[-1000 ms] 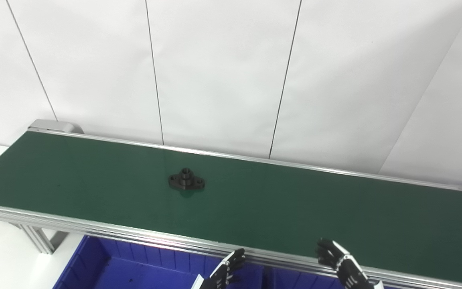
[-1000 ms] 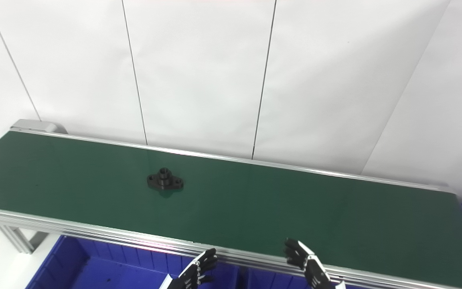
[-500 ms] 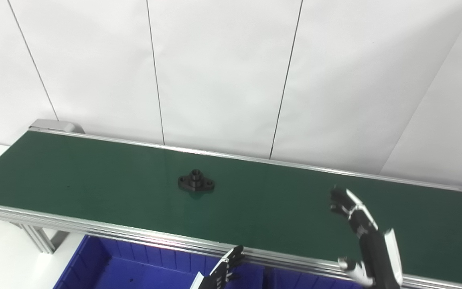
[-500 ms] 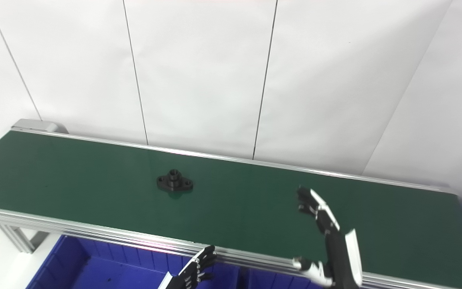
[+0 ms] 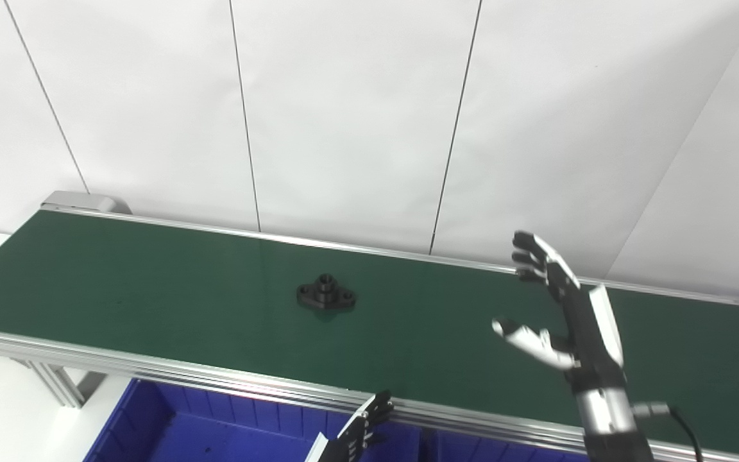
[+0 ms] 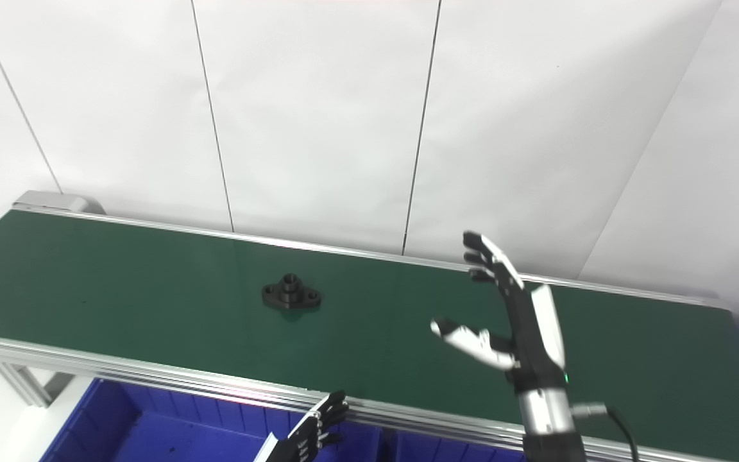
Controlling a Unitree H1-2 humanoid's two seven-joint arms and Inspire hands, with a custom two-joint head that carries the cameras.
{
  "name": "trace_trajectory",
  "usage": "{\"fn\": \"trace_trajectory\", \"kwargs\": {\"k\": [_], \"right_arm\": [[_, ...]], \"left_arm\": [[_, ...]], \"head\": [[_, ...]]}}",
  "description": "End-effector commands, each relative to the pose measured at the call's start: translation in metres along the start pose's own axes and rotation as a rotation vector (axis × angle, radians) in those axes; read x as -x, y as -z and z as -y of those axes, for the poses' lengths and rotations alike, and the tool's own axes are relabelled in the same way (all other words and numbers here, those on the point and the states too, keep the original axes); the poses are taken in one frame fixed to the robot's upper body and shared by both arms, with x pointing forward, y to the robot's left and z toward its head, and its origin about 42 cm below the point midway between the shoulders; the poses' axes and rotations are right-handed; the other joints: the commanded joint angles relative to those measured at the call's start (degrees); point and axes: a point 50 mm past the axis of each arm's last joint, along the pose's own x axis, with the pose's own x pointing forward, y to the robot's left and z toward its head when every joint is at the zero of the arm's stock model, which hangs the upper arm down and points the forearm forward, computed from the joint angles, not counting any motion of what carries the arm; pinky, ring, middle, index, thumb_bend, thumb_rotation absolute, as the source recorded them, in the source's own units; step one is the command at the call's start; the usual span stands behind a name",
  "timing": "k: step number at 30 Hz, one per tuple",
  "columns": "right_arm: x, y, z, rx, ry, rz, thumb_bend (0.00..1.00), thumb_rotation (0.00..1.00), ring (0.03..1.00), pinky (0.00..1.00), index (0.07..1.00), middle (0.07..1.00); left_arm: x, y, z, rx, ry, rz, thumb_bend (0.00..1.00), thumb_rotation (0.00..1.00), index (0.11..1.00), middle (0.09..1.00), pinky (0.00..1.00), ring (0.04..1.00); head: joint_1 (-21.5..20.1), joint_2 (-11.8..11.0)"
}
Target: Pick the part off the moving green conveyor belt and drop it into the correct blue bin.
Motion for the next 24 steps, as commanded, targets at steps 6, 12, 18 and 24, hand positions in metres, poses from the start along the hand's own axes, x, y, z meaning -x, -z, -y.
{"fn": "trace_trajectory", "kwargs": {"k": [6,12,18,24], "right_arm": [[-0.052,-0.007,-0.004,0.106,-0.012,0.029,1.00,0.52,0.780,0.69,0.840,0.826],[-0.078,-0.004,-0.010,0.296,-0.080,-0.002,0.98,0.52,0.781,0.68,0.849,0.824],[-0.099,0.000,-0.019,0.465,-0.166,0.002,1.00,0.55,0.826,0.69,0.868,0.847],[-0.113,0.008,-0.031,0.585,-0.217,0.008,1.00,0.58,0.845,0.83,0.857,0.824]], "left_arm": [[-0.013,-0.012,0.007,0.000,-0.006,0.080,0.95,0.73,0.925,0.916,0.82,0.910],[-0.016,-0.013,0.010,-0.012,-0.005,0.085,0.94,0.74,0.926,0.914,0.81,0.904],[-0.020,-0.014,0.014,-0.011,-0.007,0.089,0.94,0.73,0.923,0.910,0.81,0.904],[-0.023,-0.014,0.017,-0.014,-0.011,0.092,0.92,0.73,0.924,0.908,0.79,0.898]], "head": [[0.1,0.0],[0.1,-0.3],[0.6,-0.5],[1.3,-0.9]]}}
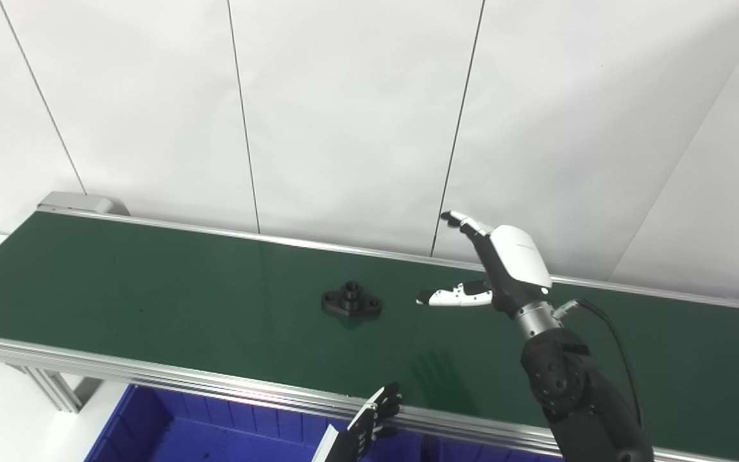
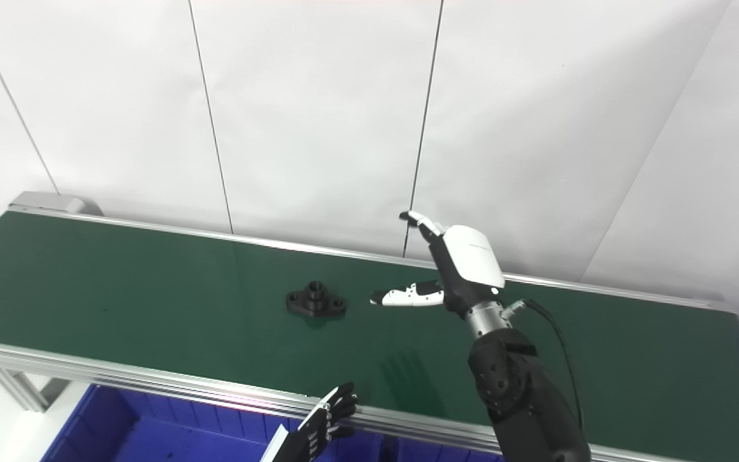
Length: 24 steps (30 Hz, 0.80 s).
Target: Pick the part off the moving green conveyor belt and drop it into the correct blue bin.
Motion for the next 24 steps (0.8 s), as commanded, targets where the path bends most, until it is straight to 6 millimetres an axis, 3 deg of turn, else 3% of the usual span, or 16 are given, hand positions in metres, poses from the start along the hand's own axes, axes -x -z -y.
{"fn": "trace_trajectory", "kwargs": {"k": [1,12,16,24], "right_arm": [[-0.022,-0.014,0.020,0.053,0.064,0.044,1.00,0.58,0.850,0.86,0.857,0.824],[-0.039,-0.014,-0.006,0.079,-0.024,0.008,1.00,0.57,0.833,0.84,0.858,0.820],[-0.044,-0.016,-0.015,0.087,-0.067,-0.020,1.00,0.52,0.791,0.73,0.861,0.812],[-0.058,-0.023,-0.025,0.131,-0.125,-0.044,1.00,0.52,0.737,0.60,0.841,0.787]], "left_arm": [[-0.012,-0.012,0.008,0.010,-0.001,0.079,0.92,0.73,0.924,0.908,0.79,0.897],[-0.016,-0.016,0.015,0.023,-0.005,0.093,0.91,0.71,0.931,0.915,0.83,0.914],[-0.017,-0.018,0.016,0.026,-0.007,0.097,0.94,0.71,0.918,0.907,0.83,0.907],[-0.013,-0.023,0.020,0.042,0.001,0.111,0.93,0.69,0.913,0.913,0.87,0.933]], "head": [[0.3,0.0],[0.8,0.4],[1.1,0.5],[1.2,1.1]]}}
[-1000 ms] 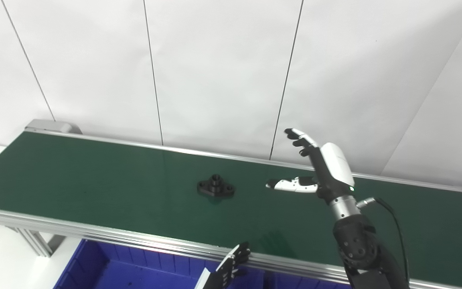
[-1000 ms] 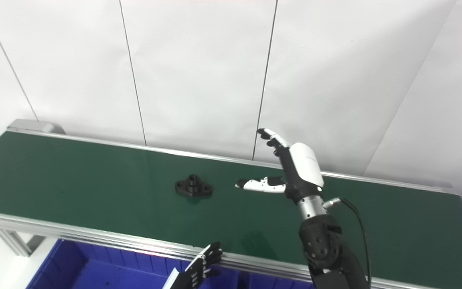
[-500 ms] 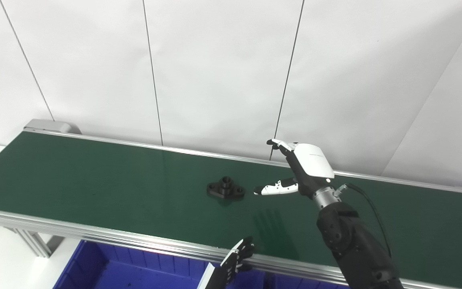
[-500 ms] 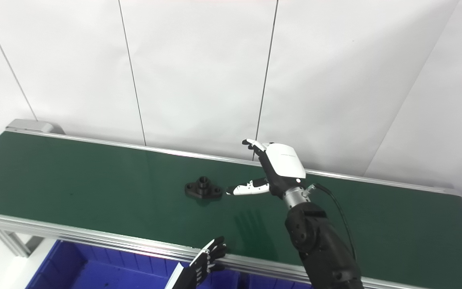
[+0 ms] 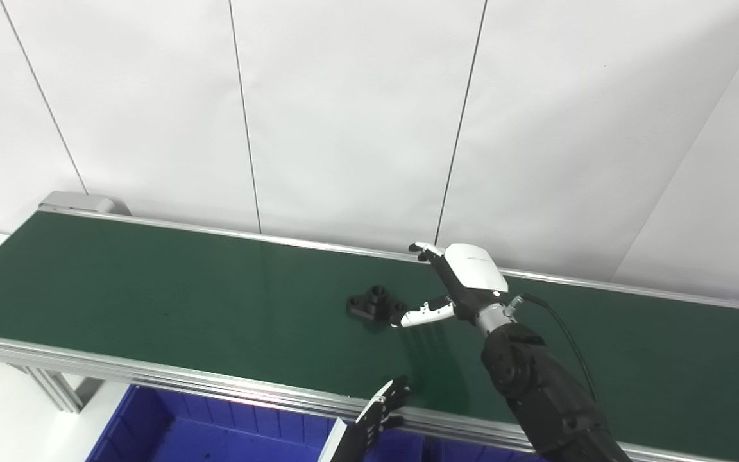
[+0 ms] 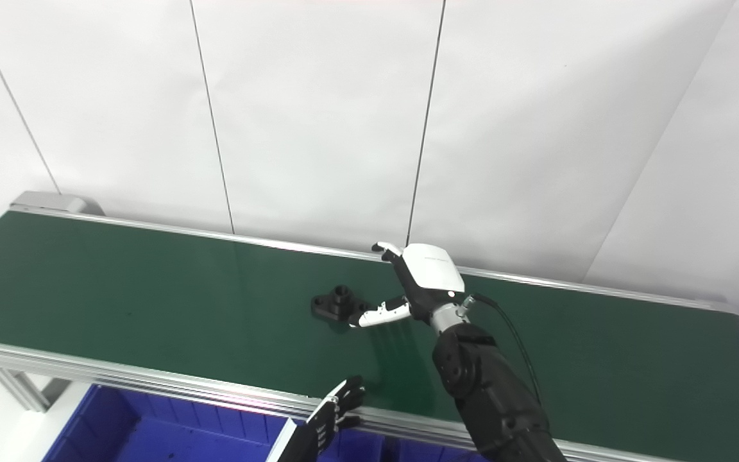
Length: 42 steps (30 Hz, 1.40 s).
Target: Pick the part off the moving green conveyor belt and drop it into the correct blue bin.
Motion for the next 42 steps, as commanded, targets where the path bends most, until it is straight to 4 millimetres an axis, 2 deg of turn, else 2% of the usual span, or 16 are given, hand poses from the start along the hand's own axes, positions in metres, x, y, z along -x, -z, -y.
{"fn": "trace_trajectory", "kwargs": {"k": [1,6,12,22,25,28,30,34,39,41,42], "right_arm": [[-0.020,-0.021,0.031,0.017,0.069,0.037,1.00,0.52,0.733,0.60,0.839,0.784],[-0.027,-0.028,0.024,0.018,0.060,0.035,1.00,0.52,0.681,0.54,0.819,0.748],[-0.032,-0.032,0.017,0.029,0.036,0.023,1.00,0.52,0.669,0.54,0.793,0.734],[-0.032,-0.013,0.012,0.046,-0.006,-0.035,0.96,0.46,0.639,0.52,0.760,0.697],[-0.030,-0.005,0.006,0.060,-0.014,-0.057,0.94,0.42,0.598,0.46,0.722,0.672],[-0.027,0.003,0.001,0.086,-0.030,-0.083,0.89,0.35,0.587,0.44,0.681,0.677],[-0.025,0.008,-0.001,0.096,-0.033,-0.096,0.88,0.34,0.585,0.43,0.677,0.677],[-0.021,0.020,-0.001,0.087,-0.045,-0.133,0.84,0.22,0.627,0.47,0.676,0.704],[-0.019,0.028,0.001,0.120,-0.080,-0.167,0.81,0.19,0.582,0.44,0.693,0.676],[-0.017,0.031,0.000,0.116,-0.085,-0.174,0.79,0.14,0.554,0.42,0.656,0.654],[-0.017,0.032,-0.001,0.114,-0.084,-0.175,0.66,0.14,0.522,0.40,0.575,0.621]], "left_arm": [[-0.004,-0.015,0.013,0.042,-0.001,0.077,0.93,0.69,0.912,0.913,0.87,0.935],[-0.001,-0.018,0.015,0.045,-0.001,0.085,0.94,0.69,0.910,0.916,0.90,0.959],[0.001,-0.020,0.018,0.042,-0.002,0.091,0.94,0.70,0.919,0.917,0.90,0.964],[0.005,-0.026,0.019,0.049,-0.005,0.102,0.94,0.70,0.919,0.925,0.91,0.965],[0.007,-0.029,0.019,0.052,-0.009,0.102,0.95,0.69,0.916,0.917,0.92,0.965],[0.009,-0.030,0.018,0.054,-0.010,0.102,0.95,0.70,0.915,0.912,0.92,0.963],[0.010,-0.030,0.018,0.053,-0.009,0.104,0.95,0.70,0.914,0.911,0.92,0.961],[0.012,-0.031,0.016,0.052,-0.011,0.100,0.96,0.70,0.913,0.910,0.91,0.961],[0.015,-0.032,0.013,0.043,-0.009,0.089,0.97,0.72,0.920,0.923,0.90,0.956],[0.015,-0.032,0.013,0.041,-0.006,0.089,0.97,0.72,0.919,0.921,0.90,0.951],[0.015,-0.032,0.012,0.041,-0.004,0.088,0.97,0.72,0.921,0.923,0.91,0.953]], "head": [[0.0,0.1],[0.0,0.5],[0.4,0.8],[1.3,1.8],[1.3,1.9],[1.1,2.2],[0.9,2.3],[0.2,2.6],[-0.5,2.8],[-0.5,3.0],[-0.5,3.0]]}}
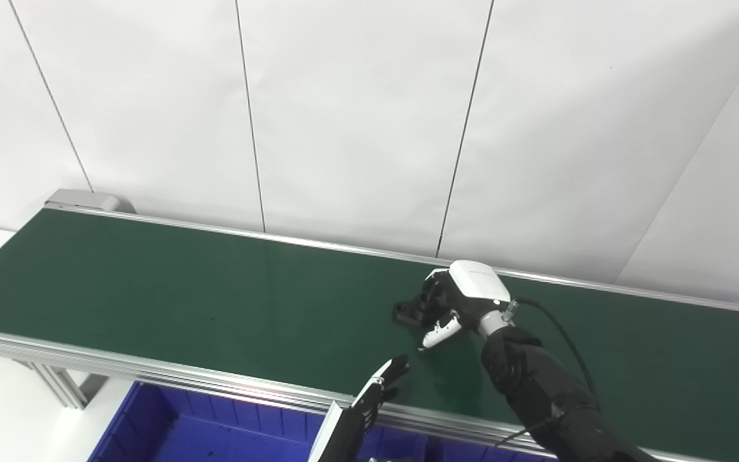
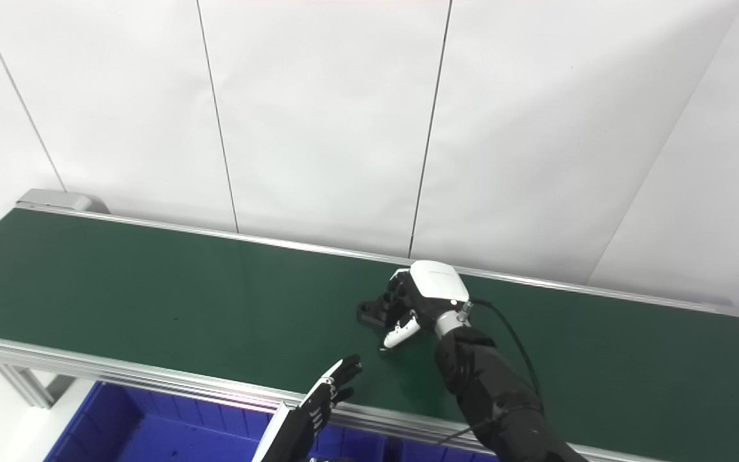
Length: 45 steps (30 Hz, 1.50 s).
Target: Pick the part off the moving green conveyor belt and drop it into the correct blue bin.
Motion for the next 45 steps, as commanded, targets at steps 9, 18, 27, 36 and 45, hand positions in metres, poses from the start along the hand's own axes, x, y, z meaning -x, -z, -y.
{"fn": "trace_trajectory", "kwargs": {"k": [9,18,27,36,45], "right_arm": [[-0.005,0.008,0.016,0.048,0.021,-0.052,0.52,0.00,0.421,0.33,0.493,0.509],[-0.005,0.007,0.018,0.052,-0.010,-0.071,0.52,0.00,0.433,0.36,0.483,0.518],[-0.002,0.014,0.017,0.023,-0.042,-0.085,0.52,0.00,0.436,0.36,0.480,0.525],[0.016,0.009,0.054,0.037,0.085,0.054,0.52,0.00,0.398,0.34,0.498,0.500],[0.052,0.008,0.092,0.135,0.205,0.152,0.52,0.00,0.380,0.26,0.520,0.478]], "left_arm": [[0.012,-0.007,0.017,0.033,0.012,0.006,0.97,0.73,0.924,0.922,0.88,0.933],[0.012,-0.009,0.019,0.029,0.013,0.006,0.97,0.74,0.930,0.925,0.89,0.943],[0.011,-0.010,0.019,0.034,0.018,0.005,0.96,0.73,0.933,0.932,0.91,0.956],[0.013,-0.010,0.016,0.042,0.019,0.004,0.96,0.74,0.946,0.944,0.91,0.957],[0.015,-0.010,0.009,0.028,0.019,0.013,0.92,0.77,0.956,0.940,0.91,0.951]], "head": [[0.0,0.4],[0.2,0.8],[-0.4,1.1],[-2.8,1.8],[-5.5,2.9]]}}
